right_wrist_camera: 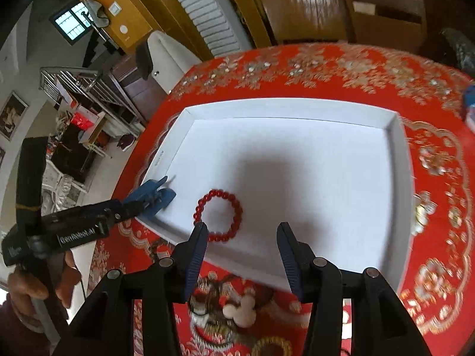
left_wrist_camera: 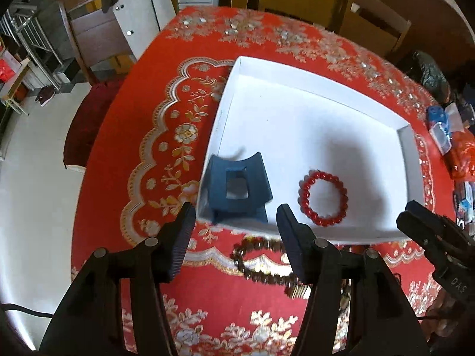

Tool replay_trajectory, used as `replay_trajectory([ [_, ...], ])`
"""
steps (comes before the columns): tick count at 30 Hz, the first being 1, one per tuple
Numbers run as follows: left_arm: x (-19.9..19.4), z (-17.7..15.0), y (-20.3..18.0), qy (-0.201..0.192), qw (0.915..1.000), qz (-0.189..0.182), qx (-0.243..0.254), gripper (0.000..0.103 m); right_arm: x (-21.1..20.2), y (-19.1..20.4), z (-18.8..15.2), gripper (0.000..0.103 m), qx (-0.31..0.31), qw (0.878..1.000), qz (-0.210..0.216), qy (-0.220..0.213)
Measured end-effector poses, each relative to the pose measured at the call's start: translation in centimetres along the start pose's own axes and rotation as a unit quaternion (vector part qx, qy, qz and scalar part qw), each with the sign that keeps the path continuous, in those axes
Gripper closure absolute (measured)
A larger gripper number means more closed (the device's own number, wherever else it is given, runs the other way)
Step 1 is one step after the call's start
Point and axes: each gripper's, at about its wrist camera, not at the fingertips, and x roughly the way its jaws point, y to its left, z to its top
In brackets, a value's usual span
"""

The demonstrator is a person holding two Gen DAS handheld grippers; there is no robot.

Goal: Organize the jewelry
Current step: 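Lower the clip and red bracelet into the white tray and open both tools, then move the right tool to the black hair tie while the left tool reaches the brown bead bracelet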

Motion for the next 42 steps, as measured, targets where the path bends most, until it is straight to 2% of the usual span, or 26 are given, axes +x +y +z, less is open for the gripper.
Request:
replay_trajectory([
  [5,-1.7,-1.5,0.0,-0.019,0.9997,0.011,0.003,0.046,-1.7,0.7,-2.4,0.056,0.006,1.0,-0.015,-0.004],
  [15,-4.1,-5.5,-0.6,-0.043,0.999,0.009,0.008,0.046,-4.2,2.9,-5.6,0.055,0.001,0.999,-0.028,-0.019],
  [17,-4.6,-6.2,-0.7,-0.048,0.9987,0.011,0.01,0.046,-4.7,3.3,-6.2,0.048,-0.003,0.999,-0.031,-0.024],
  [18,-4.7,-6.4,-0.6,-0.049,0.9987,0.01,0.01,0.046,-4.8,3.4,-6.4,0.041,-0.004,0.999,-0.032,-0.025],
  [19,-4.9,-6.7,-0.4,-0.049,0.9987,0.007,0.009,0.046,-5.0,3.5,-6.7,0.04,-0.005,0.999,-0.033,-0.026],
  [23,-5.3,-7.6,1.1,-0.047,0.9988,0.001,-0.01,0.046,-5.9,4.0,-7.7,0.04,-0.016,0.998,-0.046,-0.027],
  [28,-4.8,-9.0,2.4,-0.032,0.9993,0.011,-0.015,0.046,-6.4,3.7,-8.9,0.04,-0.004,0.998,-0.047,-0.028],
  [33,-4.8,-9.5,3.1,-0.029,0.9991,0.007,-0.031,0.046,-6.5,3.6,-9.6,0.04,-0.001,0.999,-0.047,-0.024],
  [42,-4.4,-8.5,3.1,-0.03,0.9982,0.007,-0.051,0.046,-7.0,3.0,-9.9,0.04,0.0,0.998,-0.05,-0.023],
])
